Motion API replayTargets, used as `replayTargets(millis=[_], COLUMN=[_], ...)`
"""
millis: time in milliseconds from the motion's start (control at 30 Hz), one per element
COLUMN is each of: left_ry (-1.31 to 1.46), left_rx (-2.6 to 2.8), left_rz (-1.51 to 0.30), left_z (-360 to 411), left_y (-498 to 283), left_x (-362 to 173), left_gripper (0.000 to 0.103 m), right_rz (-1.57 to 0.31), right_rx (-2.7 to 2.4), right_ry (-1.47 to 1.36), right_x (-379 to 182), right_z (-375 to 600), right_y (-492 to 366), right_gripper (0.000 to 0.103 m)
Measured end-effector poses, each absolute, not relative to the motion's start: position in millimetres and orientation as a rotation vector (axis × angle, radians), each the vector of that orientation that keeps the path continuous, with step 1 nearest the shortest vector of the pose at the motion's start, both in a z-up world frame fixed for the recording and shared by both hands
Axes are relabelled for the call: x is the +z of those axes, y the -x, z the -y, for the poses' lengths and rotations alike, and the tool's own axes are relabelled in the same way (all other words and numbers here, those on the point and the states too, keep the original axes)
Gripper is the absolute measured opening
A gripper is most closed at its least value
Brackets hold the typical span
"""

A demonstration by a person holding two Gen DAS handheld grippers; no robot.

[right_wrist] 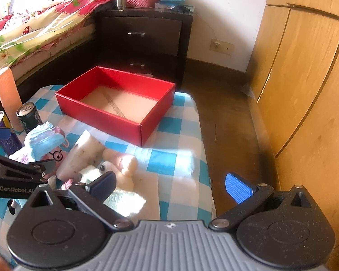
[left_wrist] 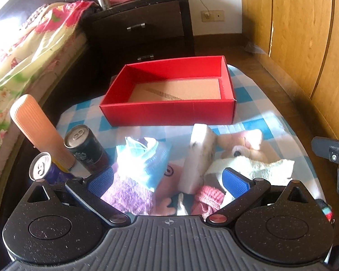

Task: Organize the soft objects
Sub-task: 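Move both tools toward the pile of soft items on the sheet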

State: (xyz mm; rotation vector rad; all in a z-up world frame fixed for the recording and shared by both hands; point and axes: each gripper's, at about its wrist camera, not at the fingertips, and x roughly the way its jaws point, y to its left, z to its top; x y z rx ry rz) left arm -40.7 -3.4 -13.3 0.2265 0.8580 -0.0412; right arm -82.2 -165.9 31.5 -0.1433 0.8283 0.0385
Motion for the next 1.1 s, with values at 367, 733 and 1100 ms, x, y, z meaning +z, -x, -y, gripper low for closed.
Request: replayTargets(millis=[367, 733, 1100], left_ry=[-0.27, -0.318, -0.315], left_rx=[-0.082, -0.14, -0.148], left_rz=[-0.88, -0.887, -0.888], left_z=[13, 32, 31], left_y=[56, 71, 72], left_x=[-23, -28, -28], left_gripper=[0.098, 0.098, 0.098], right_rz=[-0.889, -0.979, -1.027], right_rx=[0.035, 0.038, 0.076], right_ry=[0.171, 0.132, 0.18], right_x=[12, -11, -30], right_z=[172, 186, 175], right_y=[104, 127, 139], right_gripper=[0.084, 0.084, 0.083])
